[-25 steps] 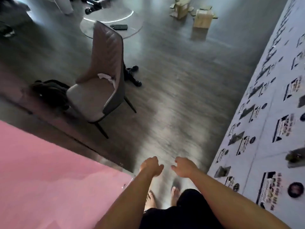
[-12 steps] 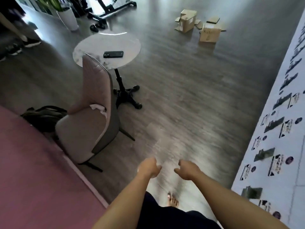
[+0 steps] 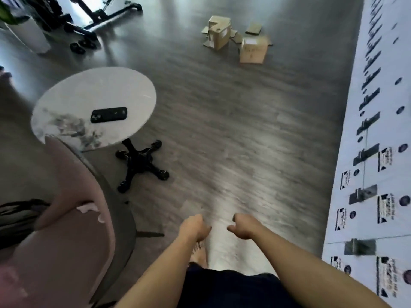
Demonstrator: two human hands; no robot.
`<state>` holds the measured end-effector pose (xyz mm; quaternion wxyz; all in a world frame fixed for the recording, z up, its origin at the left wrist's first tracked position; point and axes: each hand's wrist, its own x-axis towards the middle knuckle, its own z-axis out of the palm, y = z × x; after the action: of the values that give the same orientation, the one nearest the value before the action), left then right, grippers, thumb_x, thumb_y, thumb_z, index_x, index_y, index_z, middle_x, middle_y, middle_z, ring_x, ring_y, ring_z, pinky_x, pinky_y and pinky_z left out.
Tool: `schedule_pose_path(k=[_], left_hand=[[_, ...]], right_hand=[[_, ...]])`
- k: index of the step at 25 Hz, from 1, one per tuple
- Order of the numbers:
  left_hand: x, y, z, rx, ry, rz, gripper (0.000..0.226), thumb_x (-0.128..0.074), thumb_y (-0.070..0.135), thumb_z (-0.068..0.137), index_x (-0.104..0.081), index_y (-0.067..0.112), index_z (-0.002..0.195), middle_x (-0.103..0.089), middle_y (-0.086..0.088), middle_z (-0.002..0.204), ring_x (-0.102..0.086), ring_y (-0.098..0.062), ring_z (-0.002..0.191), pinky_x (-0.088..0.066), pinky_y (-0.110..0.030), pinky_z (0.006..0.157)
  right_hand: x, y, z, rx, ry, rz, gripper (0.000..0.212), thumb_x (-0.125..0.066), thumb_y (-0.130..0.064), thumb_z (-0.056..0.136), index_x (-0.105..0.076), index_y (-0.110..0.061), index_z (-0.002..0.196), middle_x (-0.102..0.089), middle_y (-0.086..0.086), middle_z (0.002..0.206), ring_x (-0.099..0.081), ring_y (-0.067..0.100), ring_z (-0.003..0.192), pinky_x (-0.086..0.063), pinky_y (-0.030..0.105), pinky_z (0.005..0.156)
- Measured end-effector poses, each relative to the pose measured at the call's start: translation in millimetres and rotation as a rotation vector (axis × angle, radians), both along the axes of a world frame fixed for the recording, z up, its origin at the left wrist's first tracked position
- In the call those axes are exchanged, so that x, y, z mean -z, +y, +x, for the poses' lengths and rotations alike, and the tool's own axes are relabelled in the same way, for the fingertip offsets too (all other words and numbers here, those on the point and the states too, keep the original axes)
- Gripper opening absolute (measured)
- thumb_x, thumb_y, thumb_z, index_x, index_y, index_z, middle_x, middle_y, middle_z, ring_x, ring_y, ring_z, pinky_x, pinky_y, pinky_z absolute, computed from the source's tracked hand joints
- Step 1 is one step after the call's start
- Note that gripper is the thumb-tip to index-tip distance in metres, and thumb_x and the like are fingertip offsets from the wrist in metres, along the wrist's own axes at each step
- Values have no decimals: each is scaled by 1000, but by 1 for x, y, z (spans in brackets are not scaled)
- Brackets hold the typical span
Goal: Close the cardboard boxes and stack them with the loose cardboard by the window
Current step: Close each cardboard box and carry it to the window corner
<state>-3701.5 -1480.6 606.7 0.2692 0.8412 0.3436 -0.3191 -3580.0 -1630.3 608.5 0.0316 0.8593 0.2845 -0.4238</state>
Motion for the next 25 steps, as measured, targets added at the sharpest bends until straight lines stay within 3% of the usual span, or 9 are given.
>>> schedule_pose_path(k=[4,9,14,18,25], left_hand=[[-2,74,103,81,0,28,42,-50,43,95,-59,15,125,-64,-9,127,-61,-29,114,-50,-36,92],[5,128,223,109,1,22,51,-51,48,97,-53,14,134,-59,-9,134,-57,-28,121,-49,-38,98],[-3,179,341,45,27,15,52,-50,49,98,-51,14,136,-58,-8,134,-57,-28,119,-49,-38,96],[-15,231,426,-35,-35,34,51,-48,49,100,-50,13,135,-60,-8,131,-58,-26,117,-50,-38,94],[1,349,542,-95,-14,21,45,-49,48,98,-55,14,126,-62,-8,125,-60,-28,113,-51,-40,95]], right_hand=[[-6,69,84,70,-33,78,51,-48,-50,97,-54,-13,132,-61,8,132,-59,28,116,-50,41,94],[13,119,192,116,21,32,44,-51,-49,93,-58,-18,123,-62,6,126,-60,26,110,-50,36,86],[10,172,330,32,37,17,49,-50,-51,95,-54,-16,129,-61,7,129,-59,27,113,-51,40,93],[1,232,438,-52,33,10,49,-50,-51,96,-53,-14,127,-59,10,129,-59,28,111,-50,36,86],[11,366,556,-65,3,33,53,-51,-52,97,-53,-14,133,-57,10,135,-57,28,120,-49,39,96]])
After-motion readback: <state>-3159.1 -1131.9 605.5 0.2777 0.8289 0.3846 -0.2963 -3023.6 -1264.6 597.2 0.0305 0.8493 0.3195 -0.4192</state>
